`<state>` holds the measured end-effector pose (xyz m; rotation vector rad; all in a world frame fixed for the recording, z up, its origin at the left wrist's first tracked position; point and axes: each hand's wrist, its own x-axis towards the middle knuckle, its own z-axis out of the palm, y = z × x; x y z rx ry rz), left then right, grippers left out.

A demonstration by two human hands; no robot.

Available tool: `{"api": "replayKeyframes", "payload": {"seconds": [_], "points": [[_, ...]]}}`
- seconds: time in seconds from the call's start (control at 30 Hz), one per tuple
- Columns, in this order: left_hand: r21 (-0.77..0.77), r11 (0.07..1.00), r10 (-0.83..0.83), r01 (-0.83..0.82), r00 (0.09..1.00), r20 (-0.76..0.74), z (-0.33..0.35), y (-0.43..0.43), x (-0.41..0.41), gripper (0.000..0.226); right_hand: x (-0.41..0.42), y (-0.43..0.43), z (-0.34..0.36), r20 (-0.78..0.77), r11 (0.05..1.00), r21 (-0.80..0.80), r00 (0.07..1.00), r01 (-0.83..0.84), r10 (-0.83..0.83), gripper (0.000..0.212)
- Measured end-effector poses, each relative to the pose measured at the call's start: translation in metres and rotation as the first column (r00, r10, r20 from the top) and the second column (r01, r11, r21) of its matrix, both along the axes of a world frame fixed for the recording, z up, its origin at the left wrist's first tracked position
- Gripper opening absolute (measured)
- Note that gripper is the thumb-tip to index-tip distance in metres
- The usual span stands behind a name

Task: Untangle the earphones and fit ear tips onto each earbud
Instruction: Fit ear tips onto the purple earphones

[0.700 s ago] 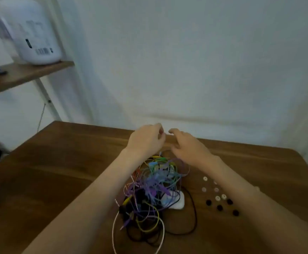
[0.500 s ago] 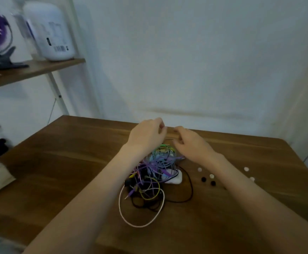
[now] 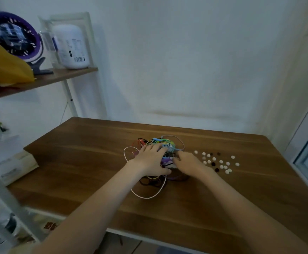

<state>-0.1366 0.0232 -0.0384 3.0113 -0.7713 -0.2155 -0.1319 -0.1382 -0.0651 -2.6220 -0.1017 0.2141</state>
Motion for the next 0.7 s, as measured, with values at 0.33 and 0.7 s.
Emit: {"api": "replayKeyframes", "payload": {"seconds": [0.33, 0.7], "points": [[-0.010, 0.984, 0.178, -0.178, 0.984, -0.029, -0.013, 0.051, 0.029, 0.081, 0.017, 0.020, -0.004, 0.027, 0.990, 0.058, 0.992, -0.128, 0.127, 0.027], [-0.084, 0.842, 0.523, -0.534, 0.844, -0.118, 0.036, 0.086, 0.020, 0.046, 0.026, 0.051, 0.026, 0.382, 0.989, 0.135, 0.924, -0.060, 0.004, 0.032]]}}
